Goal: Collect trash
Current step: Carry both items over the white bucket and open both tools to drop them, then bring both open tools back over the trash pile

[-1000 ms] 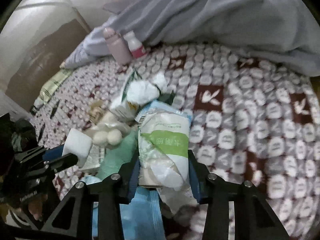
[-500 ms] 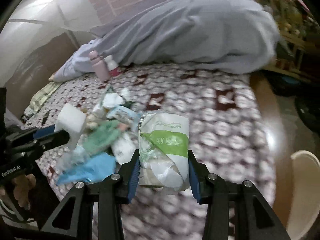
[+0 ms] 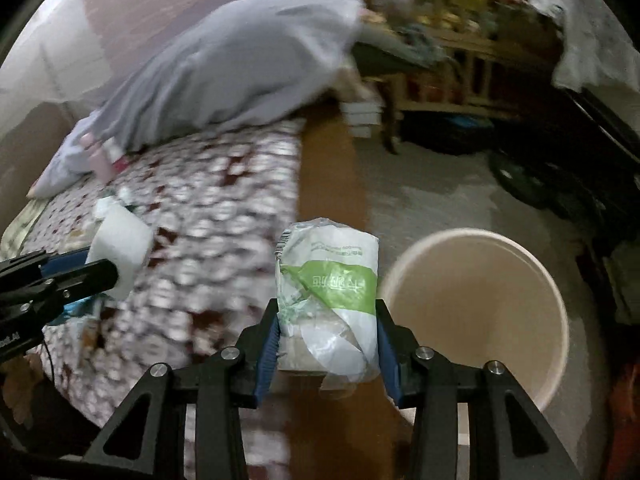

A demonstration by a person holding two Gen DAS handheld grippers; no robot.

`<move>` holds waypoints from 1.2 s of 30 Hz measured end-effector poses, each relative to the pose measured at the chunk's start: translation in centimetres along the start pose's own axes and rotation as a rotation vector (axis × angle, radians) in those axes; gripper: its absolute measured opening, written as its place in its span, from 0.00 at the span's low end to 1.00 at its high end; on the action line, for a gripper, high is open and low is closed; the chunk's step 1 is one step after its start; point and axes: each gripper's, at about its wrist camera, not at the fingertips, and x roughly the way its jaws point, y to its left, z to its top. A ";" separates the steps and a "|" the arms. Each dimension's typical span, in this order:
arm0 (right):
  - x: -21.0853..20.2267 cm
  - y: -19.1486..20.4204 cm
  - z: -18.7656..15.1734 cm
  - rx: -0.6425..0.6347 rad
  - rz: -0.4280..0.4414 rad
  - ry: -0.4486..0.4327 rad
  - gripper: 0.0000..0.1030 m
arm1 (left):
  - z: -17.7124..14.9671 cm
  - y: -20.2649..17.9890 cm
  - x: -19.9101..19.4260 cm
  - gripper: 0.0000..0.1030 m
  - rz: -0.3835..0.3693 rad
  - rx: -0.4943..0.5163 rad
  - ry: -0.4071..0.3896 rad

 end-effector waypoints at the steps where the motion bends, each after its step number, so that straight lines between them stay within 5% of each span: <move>1: -0.2 -1.1 -0.3 0.016 -0.013 0.002 0.41 | 0.2 -0.7 0.4 0.28 -0.009 0.009 0.005; 10: 0.2 -8.6 -2.3 0.144 -0.112 0.033 0.41 | 2.9 -7.5 5.8 0.35 -0.107 0.025 0.047; 15: 0.2 -10.2 -2.6 0.171 -0.188 0.010 0.58 | 4.2 -8.2 7.4 0.55 -0.183 -0.050 0.042; 16: 0.3 -10.3 -2.6 0.172 -0.194 0.004 0.68 | 4.3 -7.9 7.5 0.56 -0.190 -0.065 0.046; 18: 0.3 -10.5 -2.7 0.179 -0.193 -0.006 0.72 | 4.3 -7.6 7.5 0.56 -0.194 -0.076 0.051; 36: 0.2 -4.5 -2.0 0.101 -0.120 -0.009 0.72 | 0.3 -3.7 2.5 0.56 0.093 -0.020 -0.006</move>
